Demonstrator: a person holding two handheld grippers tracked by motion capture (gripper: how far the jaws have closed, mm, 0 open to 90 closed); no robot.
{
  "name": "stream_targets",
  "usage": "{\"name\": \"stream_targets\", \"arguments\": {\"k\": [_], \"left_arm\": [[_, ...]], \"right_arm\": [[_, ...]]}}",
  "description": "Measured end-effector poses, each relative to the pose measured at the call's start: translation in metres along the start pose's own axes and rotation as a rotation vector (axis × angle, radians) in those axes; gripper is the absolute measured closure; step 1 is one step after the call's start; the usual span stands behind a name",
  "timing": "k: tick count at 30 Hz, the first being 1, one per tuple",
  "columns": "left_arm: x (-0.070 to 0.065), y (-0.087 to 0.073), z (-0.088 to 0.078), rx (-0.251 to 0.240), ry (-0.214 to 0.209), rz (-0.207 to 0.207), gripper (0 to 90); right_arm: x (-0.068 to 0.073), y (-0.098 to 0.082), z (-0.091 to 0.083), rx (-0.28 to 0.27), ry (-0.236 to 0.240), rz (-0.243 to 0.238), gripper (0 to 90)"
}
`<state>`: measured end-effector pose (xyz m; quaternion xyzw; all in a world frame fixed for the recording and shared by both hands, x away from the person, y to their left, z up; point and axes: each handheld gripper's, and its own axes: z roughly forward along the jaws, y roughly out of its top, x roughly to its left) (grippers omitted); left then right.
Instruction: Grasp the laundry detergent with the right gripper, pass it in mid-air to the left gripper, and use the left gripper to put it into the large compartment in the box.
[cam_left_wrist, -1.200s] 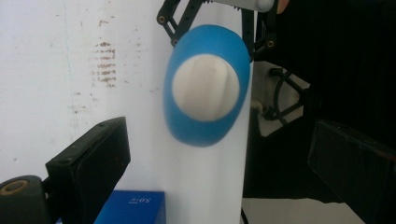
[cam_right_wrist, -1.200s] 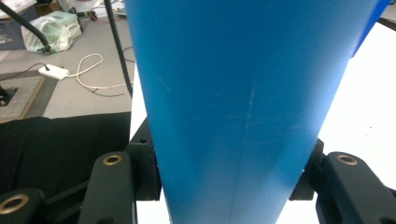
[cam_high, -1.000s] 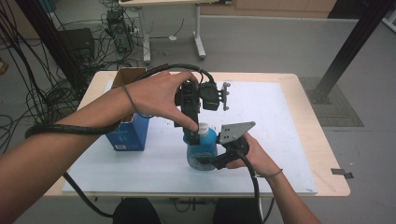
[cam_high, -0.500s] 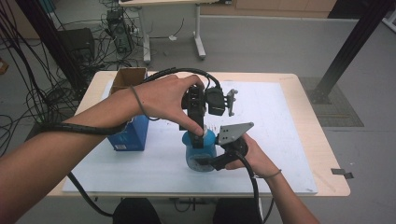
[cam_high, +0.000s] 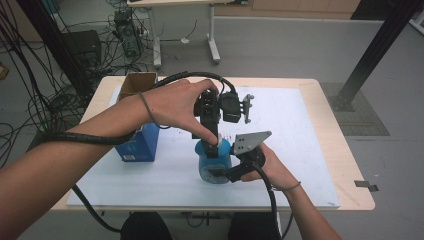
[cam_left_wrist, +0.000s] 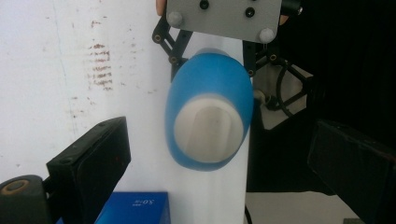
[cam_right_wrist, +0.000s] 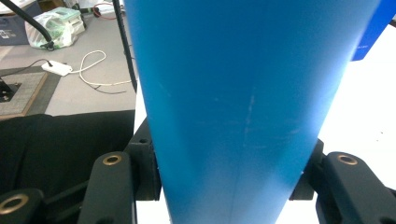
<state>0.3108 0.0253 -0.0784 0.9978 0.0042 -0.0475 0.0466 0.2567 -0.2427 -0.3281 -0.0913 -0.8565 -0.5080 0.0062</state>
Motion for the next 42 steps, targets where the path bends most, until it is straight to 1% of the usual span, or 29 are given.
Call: {"name": "stream_targets", "arguments": {"k": [6,13,14,22,24,25,34,35,42], "left_arm": [[0.0004,-0.0023,-0.0009,-0.006,0.002,-0.006,6.0],[-0.0007,-0.0037,-0.0009,-0.011,0.007,0.000,5.4],[-0.0010,-0.0039,-0.0009,-0.013,0.007,-0.005,5.4],[0.0002,-0.0043,-0.0001,-0.019,0.007,-0.006,5.4],[-0.0007,-0.0044,-0.0001,-0.019,0.015,-0.008,5.4],[0.0002,-0.0047,0.0002,-0.020,0.010,-0.009,5.4],[-0.0007,-0.0057,0.0027,-0.023,0.016,-0.007,6.0],[0.0000,-0.0059,0.0028,-0.024,0.011,-0.009,6.1],[-0.0010,-0.0062,0.0009,-0.025,0.017,-0.010,6.2]], "right_arm": [[0.0004,0.0009,0.0000,0.003,-0.001,-0.005,43.5],[0.0011,0.0018,-0.0007,0.005,-0.007,-0.007,43.5],[0.0010,0.0014,-0.0007,0.003,-0.007,-0.006,43.5],[0.0011,0.0006,-0.0008,0.000,-0.005,0.000,43.5],[0.0011,0.0002,-0.0009,-0.003,-0.007,-0.003,43.5],[0.0011,0.0001,-0.0010,-0.003,-0.007,-0.001,43.5],[0.0006,0.0000,-0.0004,-0.002,-0.003,0.003,43.5],[0.0001,0.0000,-0.0002,-0.001,-0.001,0.001,43.6],[0.0000,-0.0004,-0.0008,-0.008,-0.003,0.003,43.5]]}}
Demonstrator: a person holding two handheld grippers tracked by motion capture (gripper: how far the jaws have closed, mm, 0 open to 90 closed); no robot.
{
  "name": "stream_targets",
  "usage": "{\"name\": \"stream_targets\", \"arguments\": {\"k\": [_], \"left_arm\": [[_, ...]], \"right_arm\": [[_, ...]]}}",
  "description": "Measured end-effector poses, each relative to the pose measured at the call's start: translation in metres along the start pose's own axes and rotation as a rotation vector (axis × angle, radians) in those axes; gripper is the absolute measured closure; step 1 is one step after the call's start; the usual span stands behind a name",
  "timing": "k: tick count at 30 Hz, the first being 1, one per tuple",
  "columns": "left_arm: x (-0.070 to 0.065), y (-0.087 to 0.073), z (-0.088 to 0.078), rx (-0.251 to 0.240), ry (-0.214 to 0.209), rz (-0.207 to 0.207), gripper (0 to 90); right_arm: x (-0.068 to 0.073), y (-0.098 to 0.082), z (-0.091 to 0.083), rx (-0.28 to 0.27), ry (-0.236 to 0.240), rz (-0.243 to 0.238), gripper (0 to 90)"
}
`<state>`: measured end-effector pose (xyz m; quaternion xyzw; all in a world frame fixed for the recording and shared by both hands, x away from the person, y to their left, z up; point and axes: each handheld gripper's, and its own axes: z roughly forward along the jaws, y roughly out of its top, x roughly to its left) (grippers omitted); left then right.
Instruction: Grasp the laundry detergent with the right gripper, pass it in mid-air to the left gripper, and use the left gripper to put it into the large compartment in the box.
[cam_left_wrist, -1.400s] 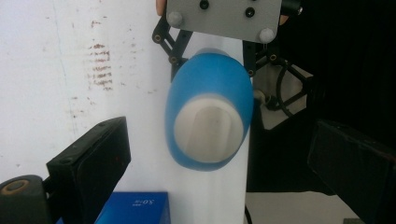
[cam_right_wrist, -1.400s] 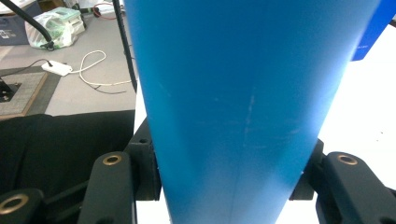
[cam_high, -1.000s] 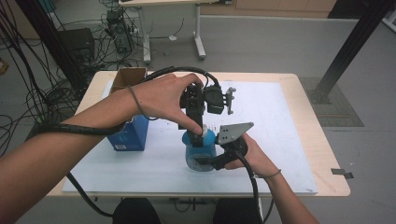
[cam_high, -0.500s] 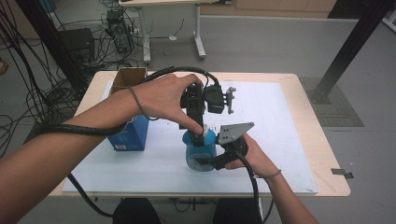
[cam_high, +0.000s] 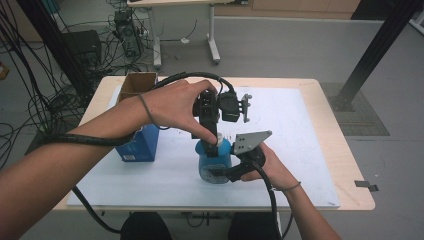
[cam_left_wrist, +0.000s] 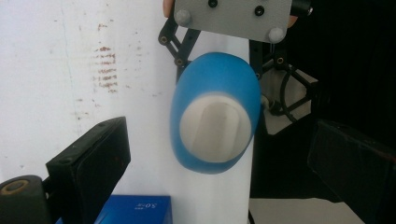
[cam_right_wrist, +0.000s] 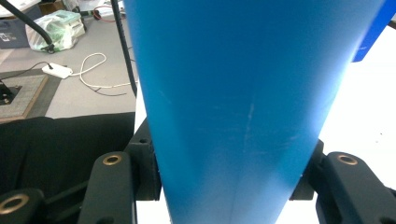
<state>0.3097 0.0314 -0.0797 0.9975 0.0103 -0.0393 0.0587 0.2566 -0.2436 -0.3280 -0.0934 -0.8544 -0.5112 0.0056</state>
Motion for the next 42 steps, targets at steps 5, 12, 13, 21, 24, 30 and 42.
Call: {"name": "stream_targets", "arguments": {"k": [5,12,13,21,24,30,42], "left_arm": [[-0.0003,-0.0005,0.0000,-0.002,0.001,0.000,6.1],[-0.0015,-0.0016,-0.0019,-0.008,0.007,0.000,6.1],[-0.0013,-0.0020,-0.0022,-0.009,0.004,-0.004,6.1],[-0.0015,-0.0037,-0.0027,-0.010,0.006,-0.004,6.2],[-0.0014,-0.0036,-0.0028,-0.007,0.007,-0.005,6.2],[-0.0009,-0.0044,-0.0040,-0.013,0.008,-0.006,6.1],[-0.0006,-0.0040,-0.0025,-0.011,0.004,-0.009,6.1]], "right_arm": [[0.0004,0.0004,-0.0005,0.000,-0.001,-0.001,43.5],[0.0013,0.0007,-0.0009,-0.001,-0.002,0.001,43.5],[0.0016,0.0008,-0.0010,-0.002,-0.003,0.002,43.5],[0.0018,0.0012,-0.0009,-0.004,-0.002,0.002,43.5],[0.0020,0.0018,-0.0008,-0.002,-0.001,0.002,43.6],[0.0014,0.0019,-0.0007,-0.007,0.000,-0.001,43.5],[0.0019,0.0026,-0.0012,-0.010,-0.001,0.001,43.6]]}}
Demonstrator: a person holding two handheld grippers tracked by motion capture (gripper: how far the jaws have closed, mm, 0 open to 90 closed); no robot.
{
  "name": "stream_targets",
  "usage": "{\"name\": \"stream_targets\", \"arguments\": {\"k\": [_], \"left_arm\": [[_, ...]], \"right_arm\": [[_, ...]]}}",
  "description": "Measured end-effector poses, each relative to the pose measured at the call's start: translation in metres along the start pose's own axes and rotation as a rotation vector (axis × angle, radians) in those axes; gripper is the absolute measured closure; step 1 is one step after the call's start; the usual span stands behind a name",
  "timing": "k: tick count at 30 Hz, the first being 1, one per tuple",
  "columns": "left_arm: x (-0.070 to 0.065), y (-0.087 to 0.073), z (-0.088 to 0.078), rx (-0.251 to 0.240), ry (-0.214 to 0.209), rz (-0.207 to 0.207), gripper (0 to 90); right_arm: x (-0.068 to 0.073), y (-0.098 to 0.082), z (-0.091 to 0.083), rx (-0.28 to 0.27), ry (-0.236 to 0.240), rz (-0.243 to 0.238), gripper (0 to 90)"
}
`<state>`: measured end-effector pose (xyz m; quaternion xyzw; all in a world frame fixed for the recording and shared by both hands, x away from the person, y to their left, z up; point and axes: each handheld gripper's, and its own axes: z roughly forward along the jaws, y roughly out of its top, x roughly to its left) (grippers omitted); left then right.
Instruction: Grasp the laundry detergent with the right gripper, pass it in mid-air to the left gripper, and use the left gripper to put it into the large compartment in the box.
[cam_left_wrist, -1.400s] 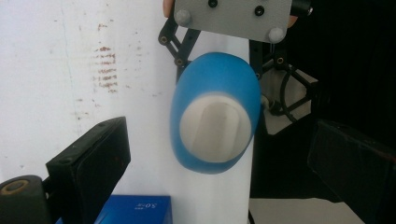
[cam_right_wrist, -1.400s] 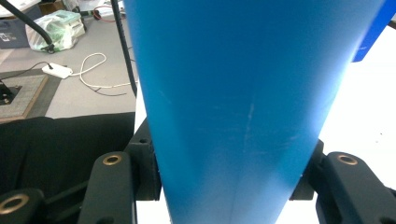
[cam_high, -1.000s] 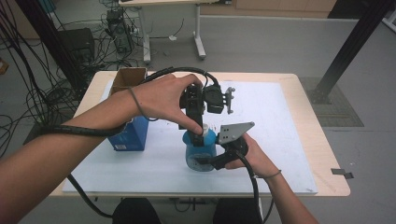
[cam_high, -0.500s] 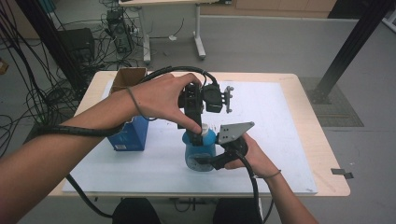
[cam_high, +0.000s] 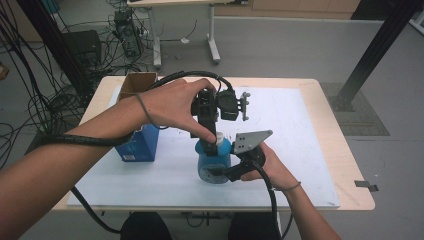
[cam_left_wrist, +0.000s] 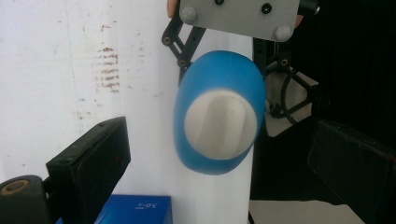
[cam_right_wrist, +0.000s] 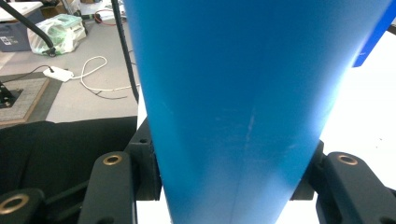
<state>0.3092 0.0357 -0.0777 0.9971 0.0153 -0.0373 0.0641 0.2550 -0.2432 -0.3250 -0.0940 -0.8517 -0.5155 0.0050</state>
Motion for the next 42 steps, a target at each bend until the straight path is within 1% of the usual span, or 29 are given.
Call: {"name": "stream_targets", "arguments": {"k": [12,18,24,26,27,29,32,38,40,41,42], "left_arm": [[-0.001,-0.001,-0.003,-0.004,0.006,-0.002,6.0],[-0.002,-0.001,-0.003,-0.006,0.008,0.004,6.0],[-0.003,0.000,0.001,-0.002,0.009,0.004,5.7],[-0.003,0.001,0.004,0.005,0.006,0.008,5.7],[-0.004,0.002,0.005,0.006,0.012,0.013,5.7],[-0.005,0.004,0.008,0.013,0.007,0.020,5.5],[-0.006,0.006,0.011,0.023,0.013,0.025,5.2],[-0.008,0.010,0.019,0.038,0.009,0.025,5.3],[-0.008,0.011,0.020,0.041,0.008,0.036,5.3],[-0.009,0.011,0.021,0.041,0.005,0.031,5.4],[-0.010,0.011,0.022,0.041,0.008,0.035,5.5]], "right_arm": [[0.000,0.001,0.000,-0.001,0.002,0.000,43.6],[0.001,0.003,0.000,0.002,0.003,0.000,43.5],[0.001,0.004,-0.001,-0.001,0.003,-0.007,43.5],[0.001,0.004,-0.002,-0.003,0.001,-0.010,43.6],[0.002,0.005,-0.002,-0.001,0.002,-0.006,43.6],[0.002,0.006,-0.002,-0.004,0.002,-0.009,43.6],[0.003,0.007,-0.002,-0.006,0.001,-0.013,43.6],[0.003,0.008,-0.002,-0.010,0.004,-0.020,43.6],[0.003,0.009,-0.002,-0.010,0.005,-0.022,43.6],[0.003,0.010,-0.002,-0.010,0.004,-0.024,43.6],[0.004,0.010,-0.002,-0.013,0.001,-0.028,43.6]]}}
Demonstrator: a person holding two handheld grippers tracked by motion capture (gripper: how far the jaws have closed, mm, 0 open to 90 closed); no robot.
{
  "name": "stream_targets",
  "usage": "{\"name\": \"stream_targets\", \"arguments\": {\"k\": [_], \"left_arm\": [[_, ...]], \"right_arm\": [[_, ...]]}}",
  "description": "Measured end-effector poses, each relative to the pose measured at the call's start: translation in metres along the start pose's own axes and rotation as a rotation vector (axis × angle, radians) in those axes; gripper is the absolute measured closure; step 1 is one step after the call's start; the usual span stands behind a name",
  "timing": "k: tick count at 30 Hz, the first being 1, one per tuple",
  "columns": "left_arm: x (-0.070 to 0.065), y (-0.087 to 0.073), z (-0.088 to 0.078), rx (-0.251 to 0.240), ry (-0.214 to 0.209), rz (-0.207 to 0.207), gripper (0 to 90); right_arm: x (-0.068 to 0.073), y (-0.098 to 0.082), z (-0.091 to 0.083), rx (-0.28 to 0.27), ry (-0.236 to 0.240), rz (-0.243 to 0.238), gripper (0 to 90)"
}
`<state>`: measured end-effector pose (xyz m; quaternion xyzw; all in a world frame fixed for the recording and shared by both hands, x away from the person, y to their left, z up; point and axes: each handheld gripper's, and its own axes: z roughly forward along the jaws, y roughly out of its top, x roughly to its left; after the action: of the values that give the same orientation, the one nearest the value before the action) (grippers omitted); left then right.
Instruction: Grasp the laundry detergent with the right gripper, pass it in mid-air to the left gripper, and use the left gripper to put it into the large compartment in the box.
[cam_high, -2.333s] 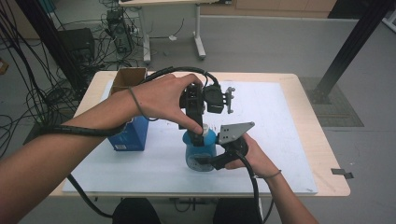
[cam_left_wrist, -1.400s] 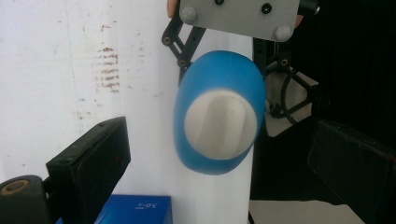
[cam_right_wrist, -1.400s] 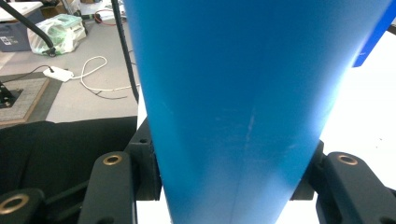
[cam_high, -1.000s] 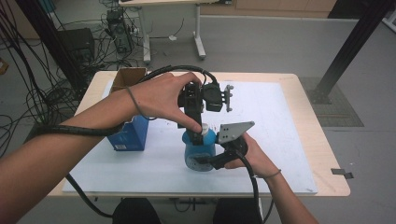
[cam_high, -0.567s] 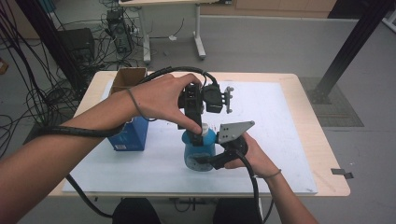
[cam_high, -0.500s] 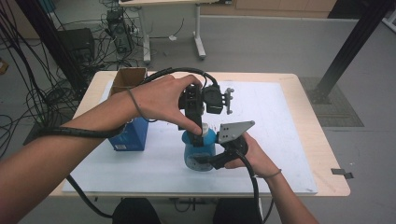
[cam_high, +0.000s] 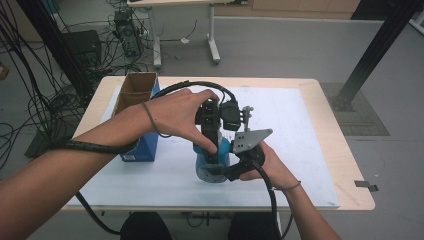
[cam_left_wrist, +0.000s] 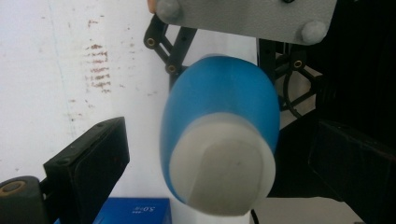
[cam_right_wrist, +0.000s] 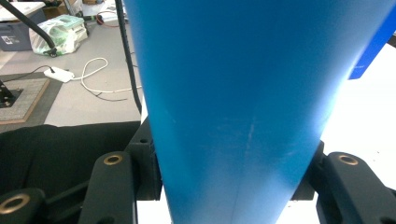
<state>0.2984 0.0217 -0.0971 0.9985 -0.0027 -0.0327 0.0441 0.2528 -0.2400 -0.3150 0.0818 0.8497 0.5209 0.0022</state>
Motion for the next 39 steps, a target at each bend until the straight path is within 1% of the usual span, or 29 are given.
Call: {"name": "stream_targets", "arguments": {"k": [2,6,7,14,16,24,26,33,34,36,39], "left_arm": [[-0.001,0.001,0.002,0.004,0.002,-0.003,5.5],[-0.003,0.004,0.006,0.023,0.002,0.004,5.7],[-0.003,0.006,0.007,0.031,0.006,0.012,5.9],[-0.004,0.009,0.009,0.047,0.002,0.018,7.0],[-0.006,0.010,0.011,0.056,0.009,0.024,8.1],[-0.008,0.011,0.015,0.060,0.015,0.026,10.1],[-0.008,0.012,0.015,0.065,0.014,0.036,12.5],[-0.008,0.013,0.015,0.067,0.015,0.039,18.3],[-0.009,0.013,0.015,0.066,0.016,0.040,21.4],[-0.009,0.012,0.015,0.063,0.017,0.042,23.3],[-0.009,0.013,0.016,0.066,0.019,0.048,29.0]], "right_arm": [[0.000,0.001,0.000,0.000,0.002,0.001,43.6],[0.001,0.002,0.000,0.000,0.004,-0.001,43.5],[0.001,0.002,0.000,-0.002,0.004,-0.005,43.6],[0.002,0.003,0.002,-0.003,0.008,-0.007,43.5],[0.002,0.004,0.002,-0.002,0.008,-0.009,43.6],[0.003,0.005,0.002,-0.001,0.013,-0.013,43.6],[0.004,0.006,0.002,0.001,0.015,-0.015,43.6],[0.004,0.007,0.001,-0.002,0.018,-0.017,43.6],[0.004,0.007,0.001,-0.002,0.017,-0.019,43.6],[0.004,0.007,0.001,-0.002,0.018,-0.021,43.6],[0.005,0.007,0.000,-0.004,0.019,-0.021,43.6]]}}
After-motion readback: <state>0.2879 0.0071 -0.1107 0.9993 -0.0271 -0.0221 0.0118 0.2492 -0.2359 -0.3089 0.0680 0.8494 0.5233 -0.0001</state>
